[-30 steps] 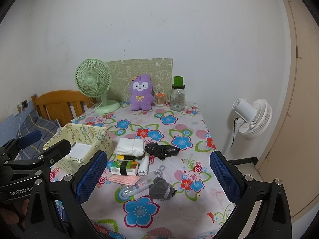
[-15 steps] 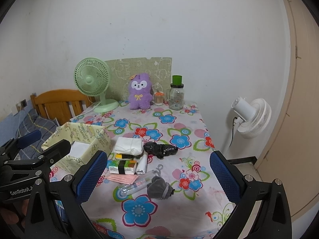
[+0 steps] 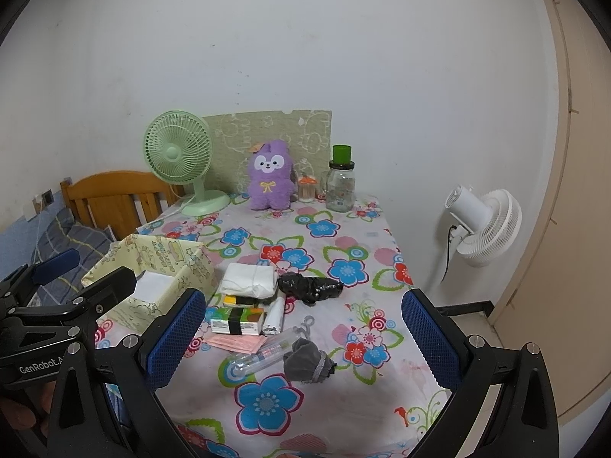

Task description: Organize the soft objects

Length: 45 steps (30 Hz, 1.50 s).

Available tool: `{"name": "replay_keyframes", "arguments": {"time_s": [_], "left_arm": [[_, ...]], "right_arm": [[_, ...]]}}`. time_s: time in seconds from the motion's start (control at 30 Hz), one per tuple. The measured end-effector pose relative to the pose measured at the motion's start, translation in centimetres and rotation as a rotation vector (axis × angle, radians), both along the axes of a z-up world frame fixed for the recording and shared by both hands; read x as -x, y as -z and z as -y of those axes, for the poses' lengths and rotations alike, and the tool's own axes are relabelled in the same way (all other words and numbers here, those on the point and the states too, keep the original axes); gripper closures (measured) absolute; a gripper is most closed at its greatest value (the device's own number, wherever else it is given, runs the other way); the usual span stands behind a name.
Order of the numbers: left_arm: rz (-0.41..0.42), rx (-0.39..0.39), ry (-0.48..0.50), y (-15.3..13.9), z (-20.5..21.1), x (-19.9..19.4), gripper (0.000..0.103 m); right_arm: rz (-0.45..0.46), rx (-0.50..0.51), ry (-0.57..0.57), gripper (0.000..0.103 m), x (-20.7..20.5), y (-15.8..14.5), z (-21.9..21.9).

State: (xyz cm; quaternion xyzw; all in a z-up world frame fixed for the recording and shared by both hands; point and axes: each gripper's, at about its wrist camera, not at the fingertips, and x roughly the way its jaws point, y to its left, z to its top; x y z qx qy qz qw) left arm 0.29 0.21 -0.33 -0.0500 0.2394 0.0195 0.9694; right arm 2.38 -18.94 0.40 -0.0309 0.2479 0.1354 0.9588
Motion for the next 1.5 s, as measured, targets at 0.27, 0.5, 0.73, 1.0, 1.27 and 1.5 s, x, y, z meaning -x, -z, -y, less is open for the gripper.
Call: {"name": "replay_keyframes", "arguments": {"time_s": [0.27, 0.5, 0.73, 1.0, 1.27, 1.5], "left_arm": [[0.0, -0.001, 0.001, 0.0, 0.0, 0.1, 0.0], [-0.01, 0.0, 0.004, -0.1, 0.1, 0.0, 0.0], [-0.025, 0.0, 0.012, 0.3, 0.6, -0.7, 0.0], [-0.07, 0.015, 0.023, 1.8, 1.1, -2.3, 0.0], [-0.12, 0.018, 0.033, 3.5, 1.6, -4.8, 0.0], [-0.164, 0.027, 0.036, 5.0, 1.8, -6.9, 0.0]], "right_arm": [[-0.003, -0.002, 0.0, 0.0, 0.0, -0.1, -0.1], [-0.011, -0.002, 0.003, 0.0, -0.1, 0.0, 0.0], [-0.025, -0.001, 0.011, 0.0, -0.5, 0.4, 0.5], [-0.067, 0.005, 0.023, 0.0, -2.1, 1.8, 1.1], [-0.116, 0.01, 0.037, 0.0, -4.5, 3.5, 1.4], [-0.162, 0.012, 0.043, 0.0, -6.7, 5.2, 1.7]]}}
